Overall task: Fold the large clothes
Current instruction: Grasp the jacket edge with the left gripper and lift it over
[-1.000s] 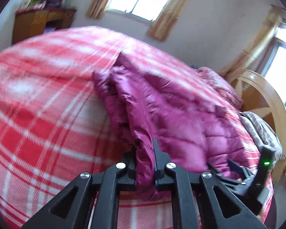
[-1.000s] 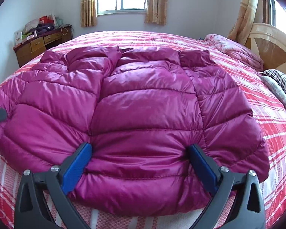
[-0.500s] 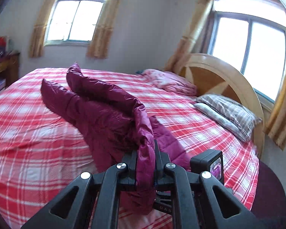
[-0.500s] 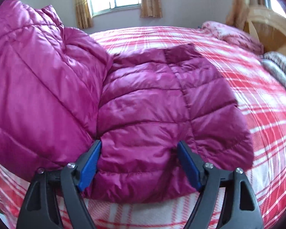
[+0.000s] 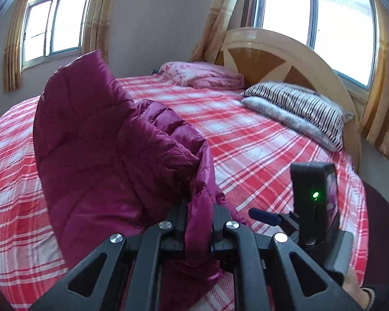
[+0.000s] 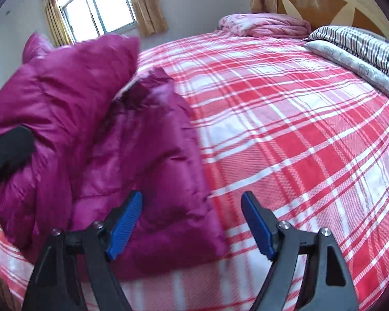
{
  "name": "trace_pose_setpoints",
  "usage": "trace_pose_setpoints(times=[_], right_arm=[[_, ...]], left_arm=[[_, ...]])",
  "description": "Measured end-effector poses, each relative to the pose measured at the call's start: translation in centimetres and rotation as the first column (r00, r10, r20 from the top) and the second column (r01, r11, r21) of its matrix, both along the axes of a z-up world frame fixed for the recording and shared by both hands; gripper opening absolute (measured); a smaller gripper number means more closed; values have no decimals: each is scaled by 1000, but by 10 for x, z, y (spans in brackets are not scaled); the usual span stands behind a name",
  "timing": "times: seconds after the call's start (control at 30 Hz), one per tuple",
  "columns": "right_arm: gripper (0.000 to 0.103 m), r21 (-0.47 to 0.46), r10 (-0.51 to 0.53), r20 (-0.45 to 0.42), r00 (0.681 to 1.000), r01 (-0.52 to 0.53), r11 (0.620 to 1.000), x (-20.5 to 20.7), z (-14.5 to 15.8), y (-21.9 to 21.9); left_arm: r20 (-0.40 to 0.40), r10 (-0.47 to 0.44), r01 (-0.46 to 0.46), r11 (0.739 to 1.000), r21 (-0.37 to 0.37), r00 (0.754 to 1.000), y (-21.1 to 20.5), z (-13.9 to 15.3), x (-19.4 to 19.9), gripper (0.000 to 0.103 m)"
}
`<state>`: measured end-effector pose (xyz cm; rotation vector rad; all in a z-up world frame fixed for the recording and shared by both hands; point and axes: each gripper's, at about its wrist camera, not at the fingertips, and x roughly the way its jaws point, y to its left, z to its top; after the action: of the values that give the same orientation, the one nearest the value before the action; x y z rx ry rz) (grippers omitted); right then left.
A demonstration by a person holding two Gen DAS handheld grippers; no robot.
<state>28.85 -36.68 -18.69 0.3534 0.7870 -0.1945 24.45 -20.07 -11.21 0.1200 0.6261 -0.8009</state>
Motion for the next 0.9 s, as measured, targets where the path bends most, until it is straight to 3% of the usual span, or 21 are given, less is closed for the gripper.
trace_pose_setpoints(times=[0.07,0.27,0.33,0.43,0.53,0.6,0.63,0.67,0.73,0.8,0.83,0.9], right_arm=[[81,34,-12,0,1000,12,999,2,-3,-11],[81,5,-20,14,1000,20,1000,5,-6,-20],[82,-9,-18,14,1000,18,1000,3,-8,-18],[82,-27,-13,16,1000,13,1000,1,-8,-13],[82,-46,-9,17,1000,10,999,-2,-9,-10],[82,-54,-11,19,1000,12,998,-3,-9,-9],[82,-56,-14,20,1000,15,998,-3,-9,-9],[82,-41,-21,28,999,22,999,-3,-8,-12],[82,9,-45,43,998,45,999,-9,-4,-20],[82,14,-72,71,995,71,997,-16,4,-26],[82,9,-87,87,992,87,996,-20,7,-28],[82,29,-113,135,984,110,994,-30,20,-32]], left_arm=[[7,9,-9,1000,18,1000,-8,-11,4,13],[-5,9,-9,998,55,1000,-26,-29,10,23],[18,8,-9,997,75,1000,-29,-26,4,26],[78,5,-8,999,46,997,-24,-8,-10,31],[146,13,-11,1000,-19,989,-3,19,-24,58],[217,72,-52,994,-98,974,20,36,-31,87],[244,92,-57,988,-146,965,33,41,-30,91],[240,100,-63,985,-159,966,39,40,-23,92],[149,108,-91,989,-113,983,43,33,2,92],[111,185,-168,975,-146,977,60,30,16,92],[109,224,-205,965,-164,968,70,28,21,92],[143,335,-318,940,-127,931,89,21,29,92]])
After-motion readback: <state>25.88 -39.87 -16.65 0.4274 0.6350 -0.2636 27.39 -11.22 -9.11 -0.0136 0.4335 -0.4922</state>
